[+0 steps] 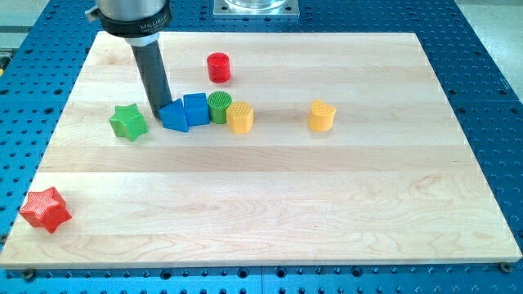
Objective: Move the hexagon into the heart
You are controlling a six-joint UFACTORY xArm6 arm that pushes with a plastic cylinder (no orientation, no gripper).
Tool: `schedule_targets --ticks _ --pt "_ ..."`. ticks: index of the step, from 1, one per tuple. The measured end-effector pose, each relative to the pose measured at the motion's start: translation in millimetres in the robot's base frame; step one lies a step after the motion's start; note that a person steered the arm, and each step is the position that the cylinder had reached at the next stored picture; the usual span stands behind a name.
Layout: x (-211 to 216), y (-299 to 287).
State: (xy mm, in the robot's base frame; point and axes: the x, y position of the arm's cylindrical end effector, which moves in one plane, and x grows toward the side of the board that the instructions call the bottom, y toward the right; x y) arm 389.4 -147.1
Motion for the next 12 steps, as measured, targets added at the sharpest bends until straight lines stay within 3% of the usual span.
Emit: schedule_targets --ticks 2,6,9,10,11,12 --pt "-71 18" --pt "0 63" --pt "4 96" --pt "33 109" --pt "57 105" --pt "88 60"
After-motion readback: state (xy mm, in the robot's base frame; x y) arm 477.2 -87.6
